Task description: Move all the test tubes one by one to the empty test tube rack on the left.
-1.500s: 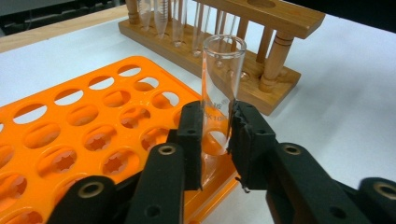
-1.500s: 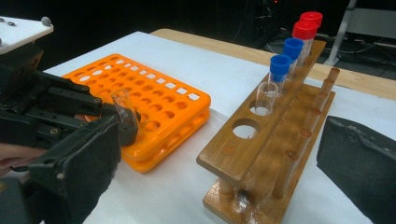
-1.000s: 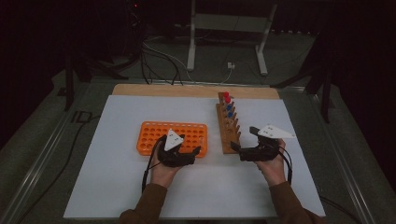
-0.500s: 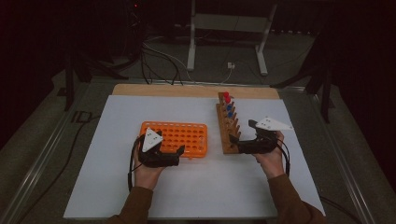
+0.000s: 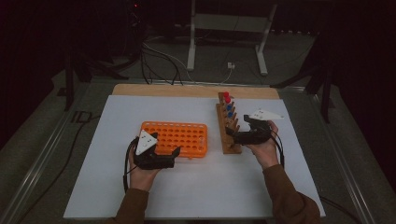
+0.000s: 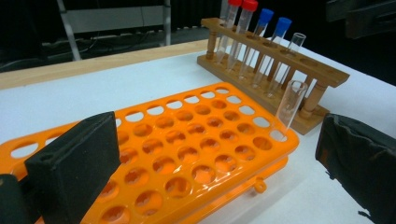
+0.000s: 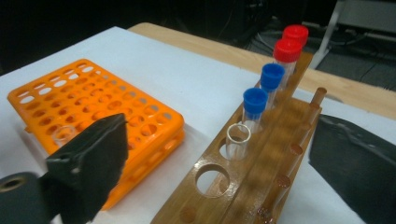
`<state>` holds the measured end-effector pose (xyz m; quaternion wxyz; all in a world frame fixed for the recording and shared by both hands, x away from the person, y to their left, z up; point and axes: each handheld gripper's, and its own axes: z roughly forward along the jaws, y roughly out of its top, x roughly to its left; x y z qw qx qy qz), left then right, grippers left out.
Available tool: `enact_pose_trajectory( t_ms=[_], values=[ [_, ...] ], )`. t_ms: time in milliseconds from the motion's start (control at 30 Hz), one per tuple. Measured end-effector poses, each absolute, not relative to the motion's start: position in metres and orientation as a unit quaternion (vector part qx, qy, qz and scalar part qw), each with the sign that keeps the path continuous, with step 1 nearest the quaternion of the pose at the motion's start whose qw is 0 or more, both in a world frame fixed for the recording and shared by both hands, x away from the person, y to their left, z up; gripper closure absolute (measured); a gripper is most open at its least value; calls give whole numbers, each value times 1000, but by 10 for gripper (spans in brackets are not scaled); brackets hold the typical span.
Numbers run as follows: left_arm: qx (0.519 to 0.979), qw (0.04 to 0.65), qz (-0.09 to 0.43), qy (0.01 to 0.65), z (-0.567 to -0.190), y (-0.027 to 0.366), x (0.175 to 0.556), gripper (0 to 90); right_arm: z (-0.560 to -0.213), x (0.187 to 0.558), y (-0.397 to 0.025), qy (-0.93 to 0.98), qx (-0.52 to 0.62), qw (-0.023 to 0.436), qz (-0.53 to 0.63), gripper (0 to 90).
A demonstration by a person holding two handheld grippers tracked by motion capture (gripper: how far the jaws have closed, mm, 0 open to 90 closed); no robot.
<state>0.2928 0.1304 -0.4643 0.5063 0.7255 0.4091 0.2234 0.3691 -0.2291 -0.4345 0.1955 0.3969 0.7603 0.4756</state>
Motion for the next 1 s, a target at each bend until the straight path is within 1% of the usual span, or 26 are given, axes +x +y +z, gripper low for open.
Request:
enact_pose_trajectory(
  t_ms=[33, 133, 167, 200, 233, 267, 300, 400, 433, 500, 633, 867, 933, 1000],
  values=[
    [725, 506, 224, 410, -465, 131, 293, 4, -435, 372, -229, 762, 399, 197, 471, 75],
    [726, 506, 223, 410, -466, 129, 293, 5, -438, 378, -227, 764, 401, 199, 464, 199],
    [727, 504, 223, 409, -466, 129, 293, 5, -440, 381, -225, 769, 400, 203, 455, 316],
    [729, 503, 223, 408, -467, 128, 293, 5, -442, 382, -224, 774, 396, 203, 450, 375],
    [730, 502, 223, 407, -467, 127, 293, 5, -442, 382, -224, 774, 396, 203, 450, 375],
    [730, 502, 223, 406, -467, 126, 294, 5, -446, 383, -220, 780, 394, 213, 436, 485],
    [731, 501, 222, 406, -468, 126, 293, 5, -446, 383, -220, 780, 394, 213, 436, 485],
    [733, 499, 223, 405, -468, 124, 293, 5, -451, 387, -217, 785, 393, 215, 427, 618],
    [733, 499, 223, 405, -469, 124, 293, 5, -453, 388, -216, 786, 392, 217, 426, 686],
    [733, 498, 223, 405, -469, 124, 293, 5, -453, 388, -214, 787, 389, 224, 423, 718],
    [735, 496, 223, 404, -469, 123, 293, 5, -455, 388, -211, 790, 387, 227, 418, 749],
    [735, 496, 224, 404, -469, 123, 293, 5, -459, 390, -208, 786, 393, 230, 418, 746],
    [735, 496, 224, 404, -469, 123, 292, 5, -460, 389, -208, 782, 396, 230, 422, 731],
    [736, 496, 225, 403, -469, 122, 292, 5, -461, 389, -207, 780, 399, 230, 424, 751]
  ],
)
